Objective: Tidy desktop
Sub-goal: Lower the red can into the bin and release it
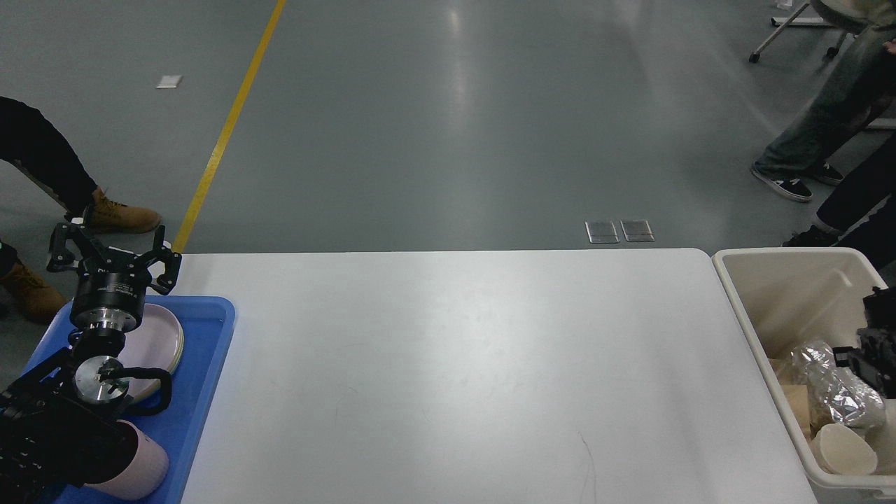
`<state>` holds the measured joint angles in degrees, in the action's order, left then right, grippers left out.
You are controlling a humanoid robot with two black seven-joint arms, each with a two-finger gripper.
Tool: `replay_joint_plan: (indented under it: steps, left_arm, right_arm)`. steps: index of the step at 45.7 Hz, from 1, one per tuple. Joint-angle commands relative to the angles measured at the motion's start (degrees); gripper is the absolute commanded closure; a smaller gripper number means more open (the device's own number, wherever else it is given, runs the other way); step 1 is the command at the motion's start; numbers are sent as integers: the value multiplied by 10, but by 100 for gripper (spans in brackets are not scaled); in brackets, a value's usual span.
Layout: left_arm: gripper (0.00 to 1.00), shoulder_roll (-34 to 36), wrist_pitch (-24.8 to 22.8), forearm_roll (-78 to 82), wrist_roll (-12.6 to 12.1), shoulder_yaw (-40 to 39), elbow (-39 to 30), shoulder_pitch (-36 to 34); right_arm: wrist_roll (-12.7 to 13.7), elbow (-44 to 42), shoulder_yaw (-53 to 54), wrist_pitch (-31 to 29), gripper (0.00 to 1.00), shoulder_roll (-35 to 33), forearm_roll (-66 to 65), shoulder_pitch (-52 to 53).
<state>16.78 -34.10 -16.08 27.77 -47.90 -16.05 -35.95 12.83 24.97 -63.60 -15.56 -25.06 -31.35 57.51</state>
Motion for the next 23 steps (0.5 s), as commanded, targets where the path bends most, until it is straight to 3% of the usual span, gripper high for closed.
replay_joint_plan:
  steps: [1, 23]
  left_arm:
    - [4, 0, 0, 0, 0, 0, 1, 0]
    - [4, 0, 0, 0, 0, 0, 0, 0]
  right_arm:
    - [0, -4, 9, 4, 100, 18, 0, -25]
    - [-1, -18, 33, 35, 100, 48, 0, -78]
